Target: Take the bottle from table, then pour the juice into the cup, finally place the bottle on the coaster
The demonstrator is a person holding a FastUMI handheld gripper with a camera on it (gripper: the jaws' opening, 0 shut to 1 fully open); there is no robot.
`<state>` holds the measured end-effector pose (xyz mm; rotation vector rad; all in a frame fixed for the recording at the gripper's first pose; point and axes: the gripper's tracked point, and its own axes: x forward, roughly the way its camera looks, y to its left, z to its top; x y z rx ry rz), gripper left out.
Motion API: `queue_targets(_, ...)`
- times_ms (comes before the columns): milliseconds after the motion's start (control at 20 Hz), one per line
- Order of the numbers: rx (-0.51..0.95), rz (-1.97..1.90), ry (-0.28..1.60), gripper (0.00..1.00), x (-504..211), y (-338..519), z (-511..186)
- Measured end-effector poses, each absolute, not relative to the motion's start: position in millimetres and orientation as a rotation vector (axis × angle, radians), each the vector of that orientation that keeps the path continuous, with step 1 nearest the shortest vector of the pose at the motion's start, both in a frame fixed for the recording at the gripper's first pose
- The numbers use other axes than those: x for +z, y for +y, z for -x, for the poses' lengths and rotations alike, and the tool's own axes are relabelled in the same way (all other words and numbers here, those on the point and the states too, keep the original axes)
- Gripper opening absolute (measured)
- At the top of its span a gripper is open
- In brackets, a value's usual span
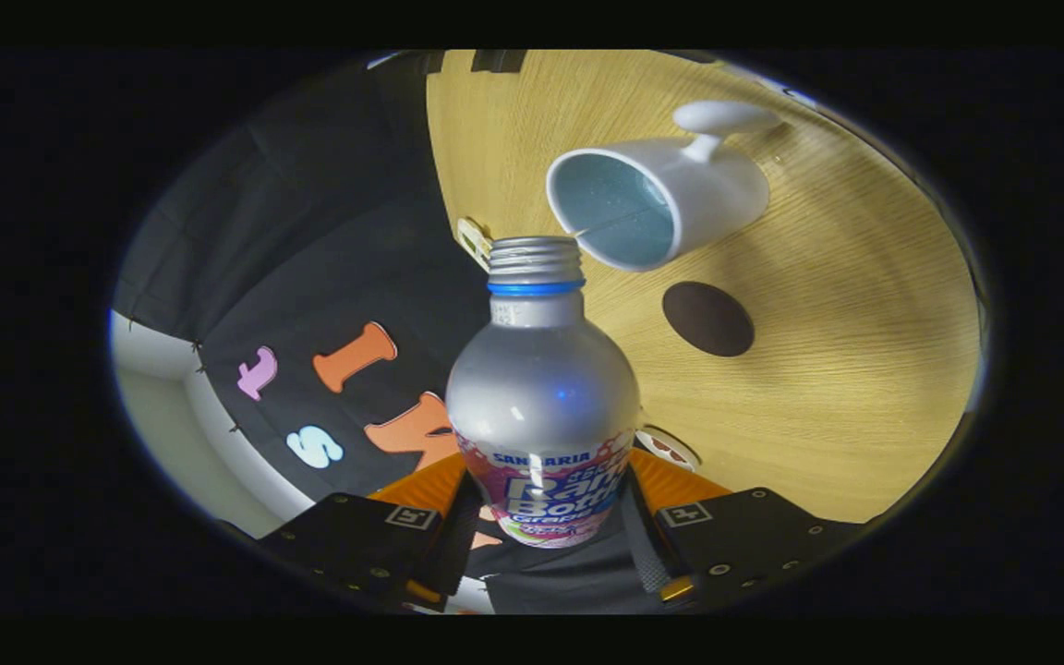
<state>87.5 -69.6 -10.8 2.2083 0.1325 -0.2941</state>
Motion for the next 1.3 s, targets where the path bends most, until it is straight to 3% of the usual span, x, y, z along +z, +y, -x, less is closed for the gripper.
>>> queue_targets(1300, -0.314, -2.215, 0.138, 0.72, -19.6, -69.1, -92.3)
